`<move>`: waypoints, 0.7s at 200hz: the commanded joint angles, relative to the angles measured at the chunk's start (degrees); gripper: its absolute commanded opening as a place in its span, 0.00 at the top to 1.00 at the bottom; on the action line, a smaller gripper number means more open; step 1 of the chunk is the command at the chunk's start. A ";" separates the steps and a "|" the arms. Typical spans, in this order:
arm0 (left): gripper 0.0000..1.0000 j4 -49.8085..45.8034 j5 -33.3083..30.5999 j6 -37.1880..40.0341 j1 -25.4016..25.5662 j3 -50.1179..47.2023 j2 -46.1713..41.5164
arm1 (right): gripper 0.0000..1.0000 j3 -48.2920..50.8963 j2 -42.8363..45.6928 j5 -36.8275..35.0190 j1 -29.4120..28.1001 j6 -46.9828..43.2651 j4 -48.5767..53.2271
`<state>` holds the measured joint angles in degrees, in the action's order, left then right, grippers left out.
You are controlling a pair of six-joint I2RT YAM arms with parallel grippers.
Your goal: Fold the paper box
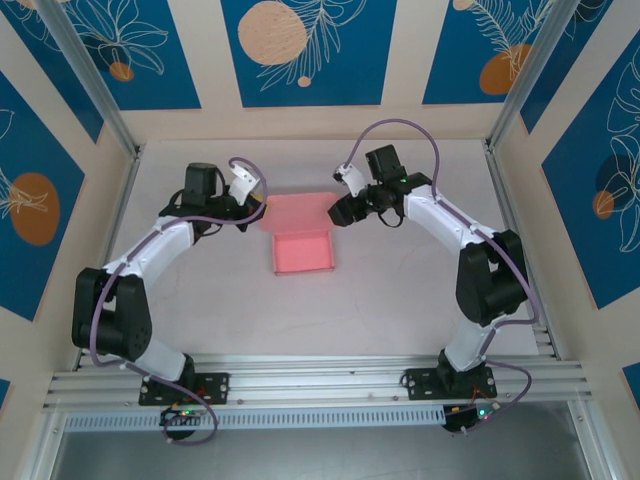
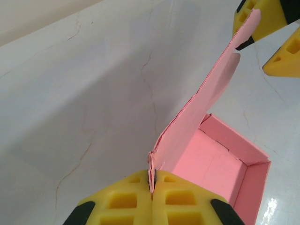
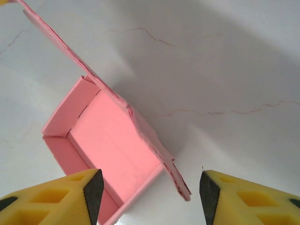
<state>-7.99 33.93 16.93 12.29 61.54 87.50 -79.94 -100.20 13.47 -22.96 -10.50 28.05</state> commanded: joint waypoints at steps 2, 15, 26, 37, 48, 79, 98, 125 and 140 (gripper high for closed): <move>0.98 1.64 -0.56 -1.23 0.24 -0.36 0.69 | 0.42 0.50 -1.63 -1.44 -1.17 2.43 -2.65; 0.98 1.67 -0.17 -1.23 0.23 -0.37 0.90 | 0.42 0.34 -2.50 -3.71 -1.96 2.77 -3.30; 0.98 1.71 0.06 -1.05 0.24 -0.37 1.12 | 0.42 0.03 -3.18 -4.93 -2.50 2.83 -3.70; 0.97 1.51 -0.08 -0.75 0.21 -0.34 1.31 | 0.42 -0.57 -3.88 -5.67 -2.79 3.09 -3.88; 0.98 1.40 -0.02 -0.41 0.21 -0.35 1.44 | 0.42 -1.17 -4.53 -6.79 -2.75 3.44 -4.10; 0.98 1.12 0.69 0.14 0.26 -0.16 1.53 | 0.42 -1.00 -3.76 -6.73 -1.93 3.90 -4.98; 0.98 1.13 1.31 0.26 0.23 -0.07 1.53 | 0.42 -0.26 -2.78 -4.87 -0.95 4.04 -5.90; 0.97 0.92 1.23 0.23 0.19 0.08 1.77 | 0.43 -0.54 -3.27 -3.02 -0.68 4.17 -5.83; 0.95 0.74 1.18 0.31 0.27 0.24 1.95 | 0.43 -1.02 -4.07 -3.51 -1.14 4.50 -5.86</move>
<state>-7.70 33.82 16.60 12.29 61.47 88.66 -79.92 -104.49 7.94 -23.70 -7.03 23.09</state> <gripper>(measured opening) 0.044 0.574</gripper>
